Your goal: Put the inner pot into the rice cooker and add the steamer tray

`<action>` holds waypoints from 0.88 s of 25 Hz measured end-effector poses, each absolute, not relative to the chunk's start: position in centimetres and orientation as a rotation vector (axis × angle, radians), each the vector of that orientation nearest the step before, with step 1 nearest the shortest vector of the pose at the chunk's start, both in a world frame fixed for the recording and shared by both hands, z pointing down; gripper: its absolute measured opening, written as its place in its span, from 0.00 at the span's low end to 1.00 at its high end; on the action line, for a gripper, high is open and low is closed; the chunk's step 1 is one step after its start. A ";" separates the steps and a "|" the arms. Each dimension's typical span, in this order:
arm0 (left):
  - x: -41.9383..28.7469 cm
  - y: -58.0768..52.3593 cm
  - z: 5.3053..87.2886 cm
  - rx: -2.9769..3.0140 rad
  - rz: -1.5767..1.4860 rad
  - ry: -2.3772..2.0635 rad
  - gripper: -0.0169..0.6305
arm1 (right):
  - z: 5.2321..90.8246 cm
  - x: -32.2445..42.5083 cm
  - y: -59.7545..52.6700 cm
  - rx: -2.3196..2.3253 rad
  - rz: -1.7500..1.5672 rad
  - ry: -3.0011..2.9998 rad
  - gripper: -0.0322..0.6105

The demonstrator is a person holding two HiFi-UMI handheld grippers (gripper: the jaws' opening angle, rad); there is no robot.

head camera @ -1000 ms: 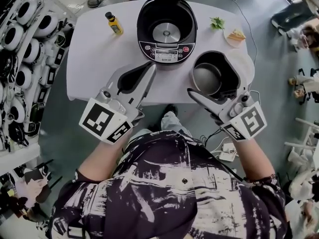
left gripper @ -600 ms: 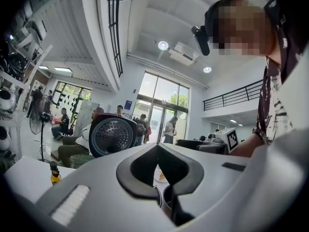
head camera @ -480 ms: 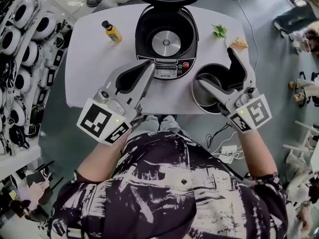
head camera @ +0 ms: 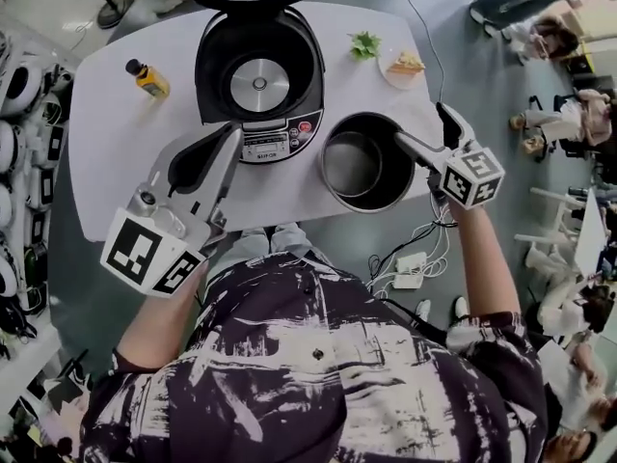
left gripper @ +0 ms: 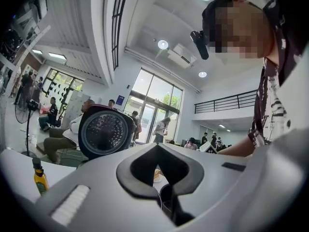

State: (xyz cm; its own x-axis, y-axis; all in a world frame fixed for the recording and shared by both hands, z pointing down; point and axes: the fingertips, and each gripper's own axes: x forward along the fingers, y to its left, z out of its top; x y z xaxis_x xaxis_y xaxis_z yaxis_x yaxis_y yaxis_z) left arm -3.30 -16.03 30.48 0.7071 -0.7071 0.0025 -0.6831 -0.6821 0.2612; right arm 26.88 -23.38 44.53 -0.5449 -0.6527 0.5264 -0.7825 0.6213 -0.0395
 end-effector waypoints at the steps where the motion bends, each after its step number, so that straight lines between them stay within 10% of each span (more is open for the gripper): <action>1: -3.2 -16.2 30.7 2.669 -0.147 -1.096 0.03 | 46.8 28.2 -22.9 1.126 0.441 -2.314 0.80; 13: -4.4 -17.0 31.4 2.656 -0.121 -1.084 0.03 | 63.4 32.5 -17.9 1.057 0.933 -1.888 0.76; 17: -4.9 -17.1 31.2 2.657 -0.123 -1.092 0.03 | 64.7 32.9 -17.8 1.033 0.928 -1.785 0.32; 22: -5.6 -17.1 31.0 2.652 -0.129 -1.109 0.03 | 65.7 34.2 -18.3 1.075 0.956 -1.661 0.07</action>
